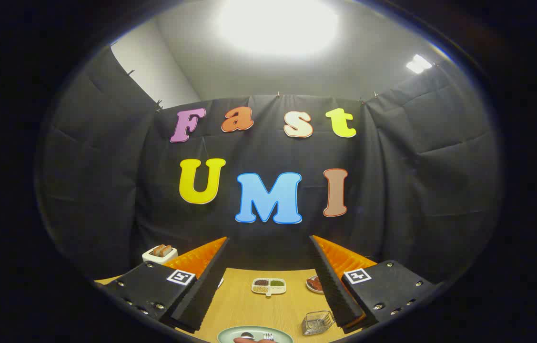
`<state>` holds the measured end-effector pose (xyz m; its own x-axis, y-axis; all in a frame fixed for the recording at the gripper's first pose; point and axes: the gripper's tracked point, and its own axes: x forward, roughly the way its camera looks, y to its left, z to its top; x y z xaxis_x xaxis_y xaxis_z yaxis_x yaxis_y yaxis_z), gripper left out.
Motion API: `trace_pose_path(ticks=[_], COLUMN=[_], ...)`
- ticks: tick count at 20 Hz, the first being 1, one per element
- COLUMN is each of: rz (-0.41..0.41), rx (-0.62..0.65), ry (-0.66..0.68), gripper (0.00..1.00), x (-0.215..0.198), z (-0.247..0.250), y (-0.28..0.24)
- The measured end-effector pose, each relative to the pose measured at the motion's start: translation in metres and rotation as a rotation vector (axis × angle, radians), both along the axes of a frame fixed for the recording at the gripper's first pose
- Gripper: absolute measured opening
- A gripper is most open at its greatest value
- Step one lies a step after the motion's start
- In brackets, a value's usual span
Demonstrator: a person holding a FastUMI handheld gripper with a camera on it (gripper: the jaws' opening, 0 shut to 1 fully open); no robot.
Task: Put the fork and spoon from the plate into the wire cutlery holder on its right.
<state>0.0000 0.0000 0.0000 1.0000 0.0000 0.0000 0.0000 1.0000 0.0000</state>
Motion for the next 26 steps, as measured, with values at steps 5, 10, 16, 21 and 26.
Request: trace_pose_path(ticks=[5, 10, 16, 21, 26], rz=[0.012, 0.012, 0.008, 0.023, 0.064], rx=[-0.023, -0.002, 0.011, -0.001, -0.010], ry=[0.005, 0.005, 0.016, 0.049, 0.098], gripper=[0.98, 0.98, 0.98, 0.98, 0.98], x=[-0.003, -0.003, 0.003, 0.010, 0.012], z=[-0.002, 0.000, -0.004, -0.019, -0.039], y=[-0.001, -0.007, -0.012, -0.012, -0.007])
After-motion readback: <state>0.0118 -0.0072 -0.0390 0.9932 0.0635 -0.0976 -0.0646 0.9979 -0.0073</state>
